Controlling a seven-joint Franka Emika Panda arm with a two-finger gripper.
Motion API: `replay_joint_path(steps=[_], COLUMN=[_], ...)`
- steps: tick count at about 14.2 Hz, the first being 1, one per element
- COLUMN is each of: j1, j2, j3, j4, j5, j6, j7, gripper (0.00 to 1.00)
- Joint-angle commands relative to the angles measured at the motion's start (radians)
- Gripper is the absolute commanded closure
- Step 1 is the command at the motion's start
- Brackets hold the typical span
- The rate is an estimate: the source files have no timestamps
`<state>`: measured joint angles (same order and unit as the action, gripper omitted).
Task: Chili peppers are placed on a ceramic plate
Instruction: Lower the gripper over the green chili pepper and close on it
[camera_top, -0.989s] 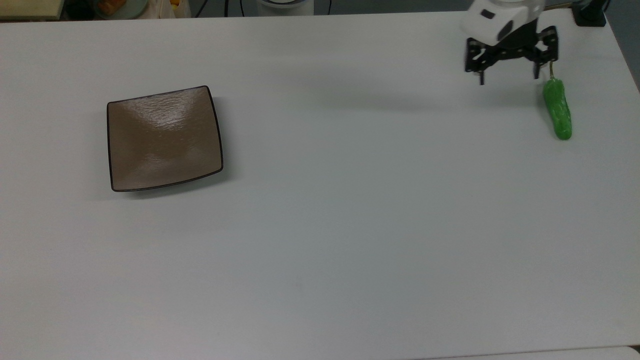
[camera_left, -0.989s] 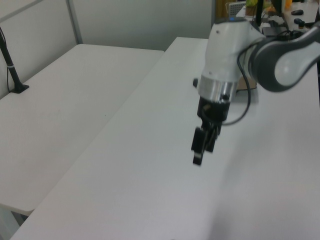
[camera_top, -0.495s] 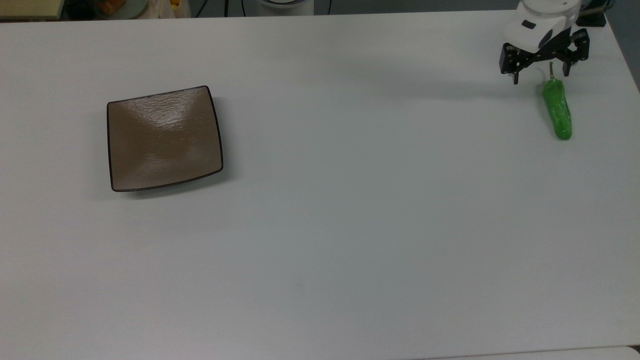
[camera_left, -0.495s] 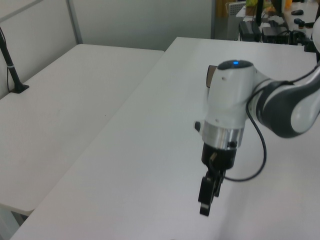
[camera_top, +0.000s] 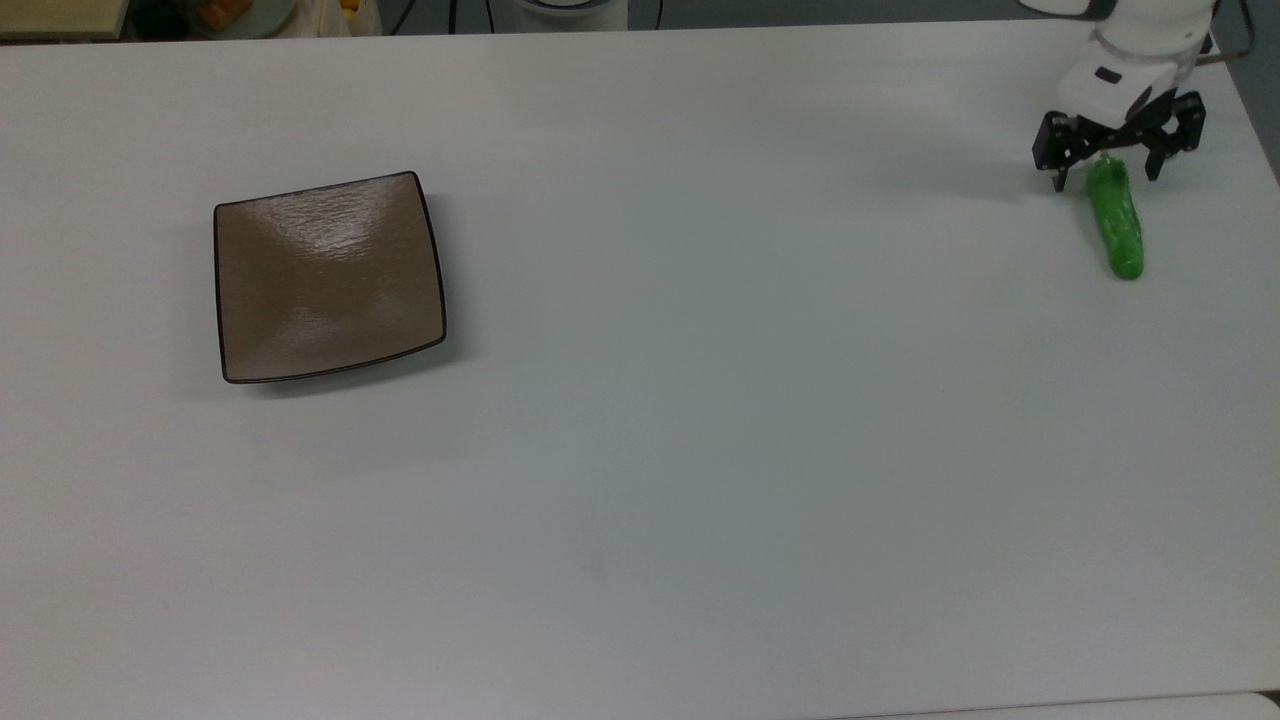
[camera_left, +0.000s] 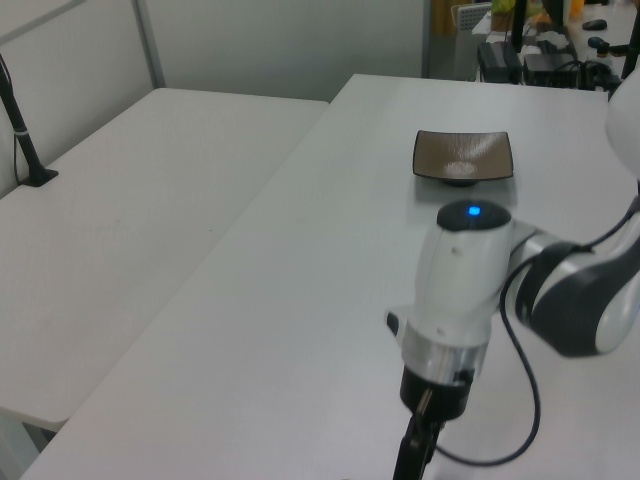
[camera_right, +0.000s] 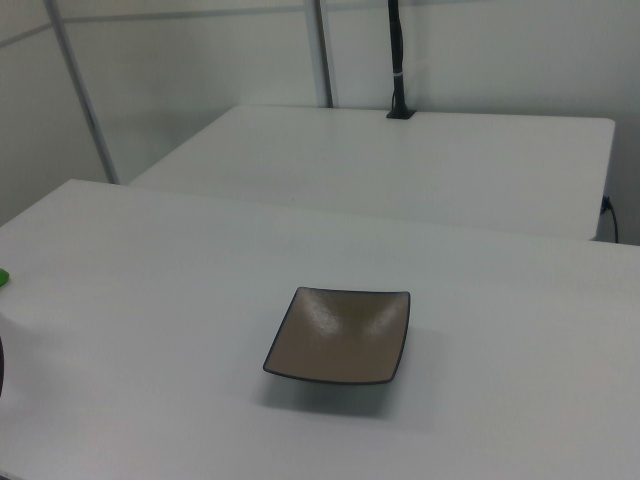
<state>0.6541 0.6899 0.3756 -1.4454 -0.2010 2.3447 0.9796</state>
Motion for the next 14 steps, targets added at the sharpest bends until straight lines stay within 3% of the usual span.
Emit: replay_joint_path(steps=[1,2,3,4,5,6,14], j1=[0.035,0.039,0.048,0.053,0.052,0.052,0.018], j2=[0.097,0.106,0.108,0.108,0.108,0.108,0.057], j3=[0.0,0.0,0.0,0.0,0.002,0.002,0.003], j4=[0.086,0.082,0.082,0.08,0.082,0.08,0.048], j5=[-0.104,-0.144,-0.168,-0.193,-0.19,-0.19,-0.195], j6=[0.062,0.08,0.081,0.082,0.082,0.082,0.073], j7=[0.086,0.111,0.117,0.12,0.125,0.135,0.108], gripper=[0.0,0.0,0.11,0.57,0.82,0.93,0.95])
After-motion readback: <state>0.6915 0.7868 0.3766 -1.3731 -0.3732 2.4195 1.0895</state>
